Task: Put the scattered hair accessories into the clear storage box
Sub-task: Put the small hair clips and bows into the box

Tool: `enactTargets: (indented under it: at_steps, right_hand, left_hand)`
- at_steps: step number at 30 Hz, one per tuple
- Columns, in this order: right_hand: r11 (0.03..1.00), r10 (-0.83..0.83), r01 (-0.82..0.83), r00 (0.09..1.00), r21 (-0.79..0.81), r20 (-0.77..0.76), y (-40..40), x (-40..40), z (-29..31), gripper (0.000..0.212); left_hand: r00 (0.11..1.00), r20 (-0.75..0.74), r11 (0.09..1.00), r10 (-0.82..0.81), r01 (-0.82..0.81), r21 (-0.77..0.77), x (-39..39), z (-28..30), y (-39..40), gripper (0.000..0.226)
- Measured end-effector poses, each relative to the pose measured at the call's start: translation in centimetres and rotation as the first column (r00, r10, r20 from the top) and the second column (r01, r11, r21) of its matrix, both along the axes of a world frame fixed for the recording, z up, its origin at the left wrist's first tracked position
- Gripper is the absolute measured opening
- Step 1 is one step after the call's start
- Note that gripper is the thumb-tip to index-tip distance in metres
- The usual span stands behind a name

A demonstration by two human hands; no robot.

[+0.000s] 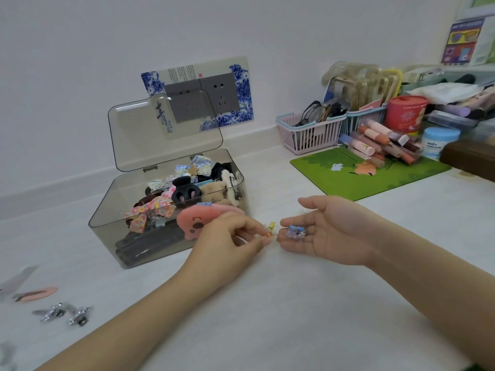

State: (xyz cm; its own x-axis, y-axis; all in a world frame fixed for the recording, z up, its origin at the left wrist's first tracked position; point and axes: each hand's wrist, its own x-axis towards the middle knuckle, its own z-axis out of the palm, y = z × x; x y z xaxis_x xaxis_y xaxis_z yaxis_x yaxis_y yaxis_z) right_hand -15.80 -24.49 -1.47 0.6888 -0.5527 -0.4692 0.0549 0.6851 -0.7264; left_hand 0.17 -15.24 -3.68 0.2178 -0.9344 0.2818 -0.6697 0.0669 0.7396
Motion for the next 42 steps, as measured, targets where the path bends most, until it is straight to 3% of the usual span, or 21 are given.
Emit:
enactTargets:
  at_steps: [2, 5, 11, 15, 18, 27, 32, 36, 39, 42]
  right_hand:
    - [0.998, 0.026, -0.029, 0.998, 0.051, 0.052, 0.1, 0.2, -0.3, 0.052]
    - [0.988, 0.031, -0.055, 0.985, 0.142, 0.167, 0.2, 0.2, -0.5, 0.051]
    - [0.968, -0.177, 0.136, 0.966, 0.211, 0.190, -0.9, -0.1, -0.6, 0.031]
    - [0.954, -0.283, 0.258, 0.944, 0.150, 0.171, -1.7, -0.6, -0.2, 0.024]
    - [0.947, -0.316, 0.300, 0.936, 0.119, 0.156, -2.1, -1.0, 0.0, 0.024]
    - [0.956, -0.292, 0.289, 0.954, 0.052, 0.069, -2.1, -1.0, 0.1, 0.029]
    - [0.966, -0.250, 0.234, 0.955, 0.113, 0.160, -2.3, -1.2, 0.1, 0.034]
    - [0.945, -0.295, 0.230, 0.904, 0.232, 0.310, -2.9, -2.0, 0.7, 0.039]
    - [0.908, -0.408, 0.358, 0.873, 0.218, 0.267, -3.9, -2.9, 1.2, 0.031]
    - [0.880, -0.472, 0.443, 0.857, 0.172, 0.208, -4.4, -3.6, 1.5, 0.029]
  left_hand:
    - [0.998, -0.013, 0.997, -0.063, 0.062, -0.046, -0.6, 0.6, -0.4, 0.009]
    - [0.985, 0.094, 0.988, -0.147, 0.151, -0.035, -1.4, 1.2, -1.3, 0.021]
    - [0.993, 0.118, 0.995, -0.007, 0.019, -0.099, -1.3, 1.2, -2.7, 0.012]
    - [0.897, 0.441, 0.994, -0.015, -0.036, 0.107, -1.0, 0.8, -3.2, 0.024]
    - [0.818, 0.570, 0.981, -0.078, -0.039, 0.189, -1.7, 0.2, -3.6, 0.024]
    - [0.911, 0.412, 0.990, 0.018, -0.073, 0.118, -2.1, 0.6, -3.5, 0.016]
    - [0.994, 0.092, 0.995, -0.059, 0.066, -0.074, -3.8, 3.1, -4.7, 0.018]
    - [0.989, 0.105, 0.988, -0.107, 0.118, -0.103, -5.4, 3.8, -6.3, 0.016]
    - [0.996, 0.065, 0.989, -0.063, 0.071, -0.133, -5.3, 3.6, -7.1, 0.012]
    - [0.988, 0.146, 0.998, -0.055, 0.054, 0.009, -5.2, 2.5, -7.7, 0.019]
